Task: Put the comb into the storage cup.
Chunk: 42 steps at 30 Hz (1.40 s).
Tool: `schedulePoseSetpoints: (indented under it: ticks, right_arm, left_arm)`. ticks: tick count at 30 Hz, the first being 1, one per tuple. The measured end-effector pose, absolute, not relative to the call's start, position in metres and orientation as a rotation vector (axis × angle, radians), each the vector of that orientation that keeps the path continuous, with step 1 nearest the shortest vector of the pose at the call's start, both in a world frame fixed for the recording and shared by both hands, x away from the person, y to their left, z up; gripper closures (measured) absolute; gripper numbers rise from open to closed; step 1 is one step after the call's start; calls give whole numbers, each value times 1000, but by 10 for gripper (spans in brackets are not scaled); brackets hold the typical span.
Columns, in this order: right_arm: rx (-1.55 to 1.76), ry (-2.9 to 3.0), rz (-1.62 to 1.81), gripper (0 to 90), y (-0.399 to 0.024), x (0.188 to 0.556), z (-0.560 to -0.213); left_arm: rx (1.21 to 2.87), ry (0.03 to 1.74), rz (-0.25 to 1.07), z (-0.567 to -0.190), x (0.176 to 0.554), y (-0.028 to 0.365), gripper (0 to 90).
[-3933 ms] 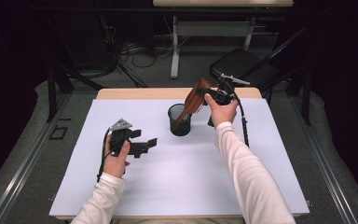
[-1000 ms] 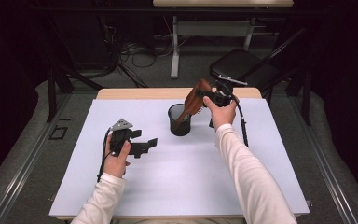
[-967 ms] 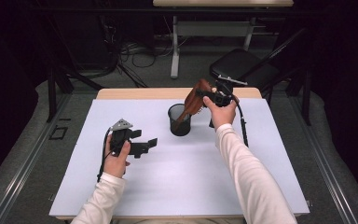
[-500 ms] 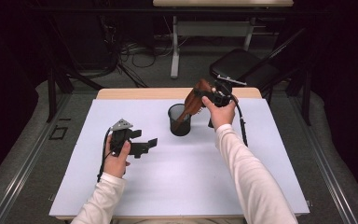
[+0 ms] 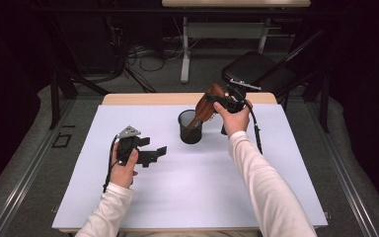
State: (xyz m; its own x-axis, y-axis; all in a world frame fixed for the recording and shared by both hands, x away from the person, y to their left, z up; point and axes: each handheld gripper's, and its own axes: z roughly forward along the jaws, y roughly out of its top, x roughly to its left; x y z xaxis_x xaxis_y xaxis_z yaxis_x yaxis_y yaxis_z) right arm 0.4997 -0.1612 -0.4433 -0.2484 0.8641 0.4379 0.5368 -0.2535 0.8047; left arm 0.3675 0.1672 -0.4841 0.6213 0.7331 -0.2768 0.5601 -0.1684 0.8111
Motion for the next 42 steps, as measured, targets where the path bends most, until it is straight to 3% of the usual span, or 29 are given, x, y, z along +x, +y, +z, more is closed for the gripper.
schedulePoseSetpoints:
  ticks: [42]
  right_arm:
    - [1620, 1740, 1490, 306, -186, 489, -420]
  left_arm:
    - [1827, 1046, 213, -484, 372, 172, 165]
